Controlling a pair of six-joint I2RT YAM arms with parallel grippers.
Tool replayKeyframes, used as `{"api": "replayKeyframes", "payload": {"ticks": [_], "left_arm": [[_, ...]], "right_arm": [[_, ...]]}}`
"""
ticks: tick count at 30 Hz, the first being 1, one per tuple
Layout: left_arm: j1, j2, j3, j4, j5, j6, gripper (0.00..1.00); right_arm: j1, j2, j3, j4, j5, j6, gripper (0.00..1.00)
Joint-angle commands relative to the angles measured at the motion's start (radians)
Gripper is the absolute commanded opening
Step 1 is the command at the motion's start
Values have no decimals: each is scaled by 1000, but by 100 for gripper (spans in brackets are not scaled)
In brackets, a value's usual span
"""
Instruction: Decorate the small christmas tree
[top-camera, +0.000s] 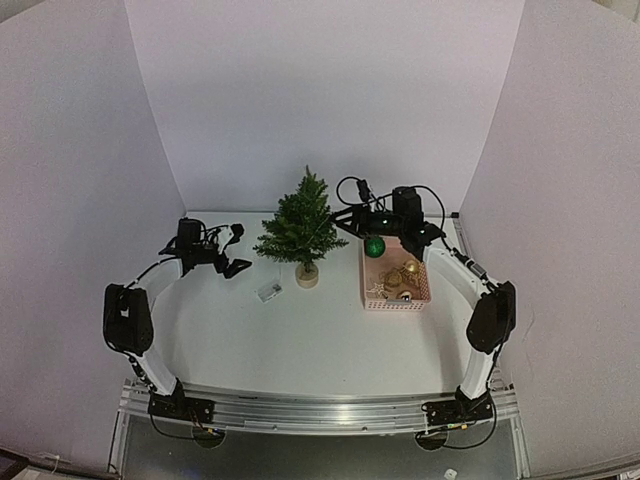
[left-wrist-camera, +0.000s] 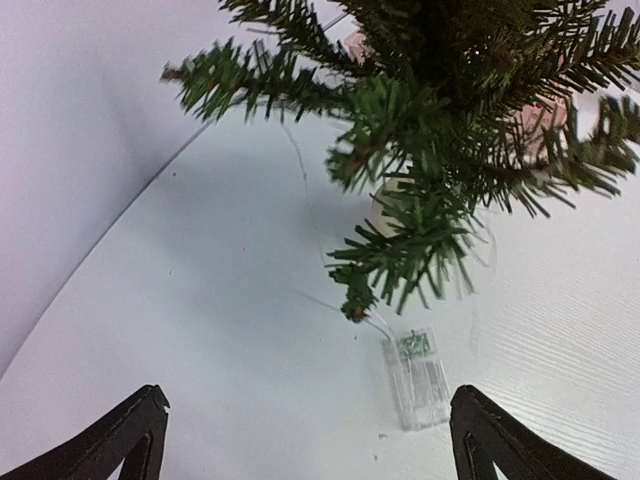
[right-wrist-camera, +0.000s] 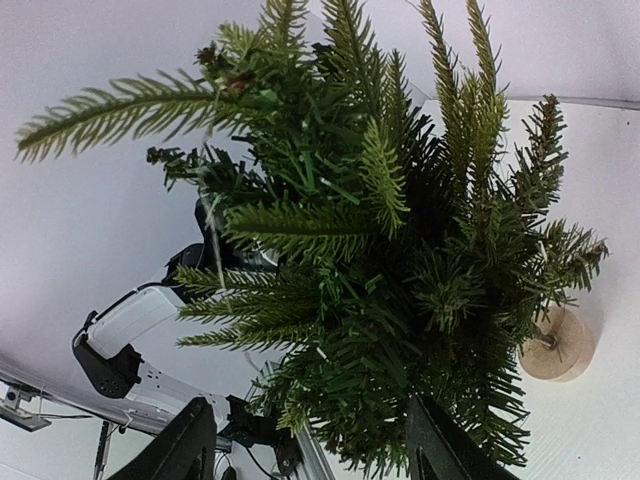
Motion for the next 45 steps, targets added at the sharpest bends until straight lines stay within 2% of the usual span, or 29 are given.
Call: {"api": "replayKeyframes", "payload": {"ticks": [1,5,12,15,21,27,32,37,41,45], "left_arm": [[38,-65,1,-182,56,84,100],[26,-87,-95,-165,5,83,100],[-67,-75,-259,-4,-188,124,100],[-130,-9,-235,31,-285,91,100],[-191,87,-203,66,-341,96,100],[-201,197,-126,86,-443,92,100],[-209,209,-120,90,-431,154,99],[-224,204,-130,64,-421,208,93],[-231,178,-154,69,-373,271,96],[-245,210,-83,35,-357,239,96]], "right_arm": [[2,-72,-18,54,17,-25,63],[2,-91,-36,61,34,-33,63],[2,-118,-60,63,68,-49,64],[2,-118,-62,63,78,-52,64],[2,-142,-94,63,92,-71,64],[2,-174,-130,64,109,-89,64],[2,-192,-153,64,114,-96,64],[2,-204,-163,64,128,-107,63],[2,-203,-163,64,126,-110,63],[2,-201,-161,63,129,-110,63]]}}
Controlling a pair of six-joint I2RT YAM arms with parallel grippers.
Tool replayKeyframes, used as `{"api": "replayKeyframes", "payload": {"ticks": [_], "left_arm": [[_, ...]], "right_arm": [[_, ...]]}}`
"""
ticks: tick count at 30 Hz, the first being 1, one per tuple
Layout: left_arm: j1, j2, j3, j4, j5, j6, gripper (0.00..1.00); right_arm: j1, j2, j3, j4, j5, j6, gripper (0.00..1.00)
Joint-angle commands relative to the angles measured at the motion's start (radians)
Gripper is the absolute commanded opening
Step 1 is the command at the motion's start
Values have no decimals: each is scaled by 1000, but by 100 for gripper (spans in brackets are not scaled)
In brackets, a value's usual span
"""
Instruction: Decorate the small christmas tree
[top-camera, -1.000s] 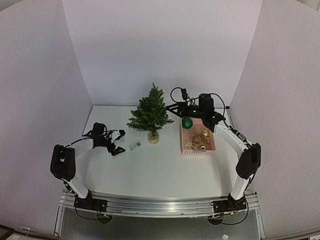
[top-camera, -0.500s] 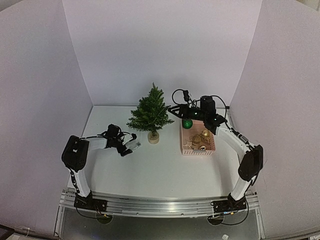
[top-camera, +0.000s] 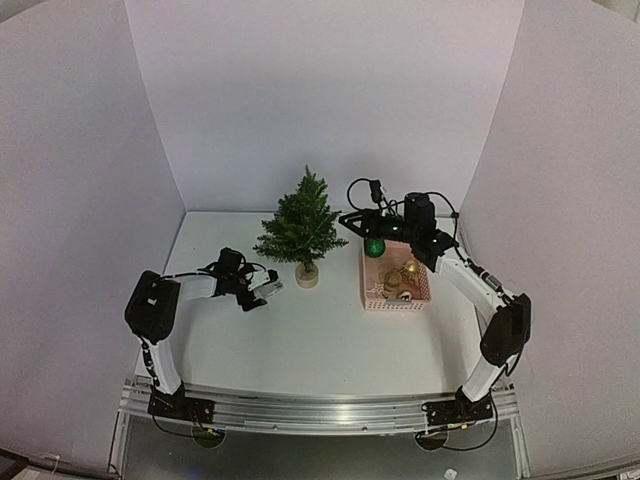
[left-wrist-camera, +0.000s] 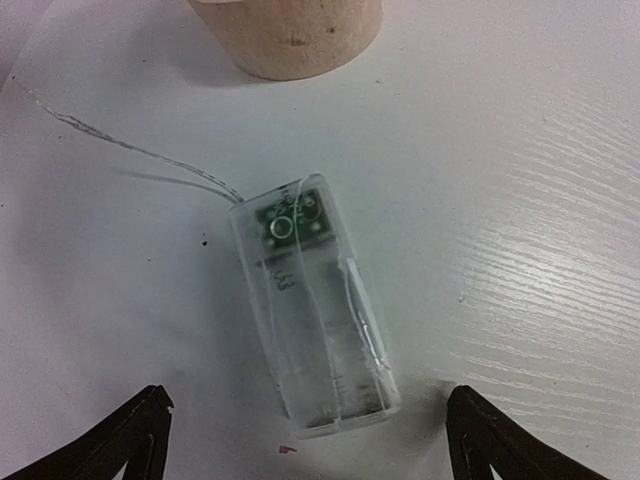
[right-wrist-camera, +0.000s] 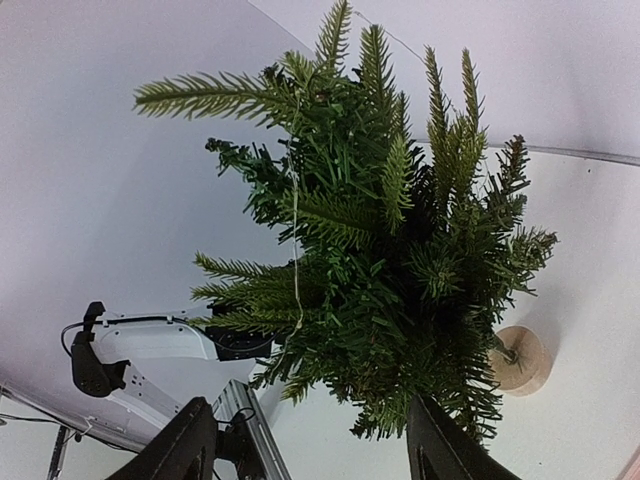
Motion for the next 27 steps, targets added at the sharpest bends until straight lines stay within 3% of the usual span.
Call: {"api": "replayKeyframes", "payload": {"ticks": [1,5,14,18,27], "left_arm": [[-23,29,77,-43,11,5,95],[-30,44,86,-47,-5,4,87],[-34,27,98,-138,6,-6,48],[-19,-16,104,-188,7,-62,24],[50,-136,173,-339,70,-185,18]], "right_arm": [[2,-39,0,19,11,-14,63],[2,-57,-13,19,17,-19,63],[2,-83,-29,18,34,-32,63],[2,-90,-25,18,34,-39,63],[2,-97,-23,18,39,-47,63]]}}
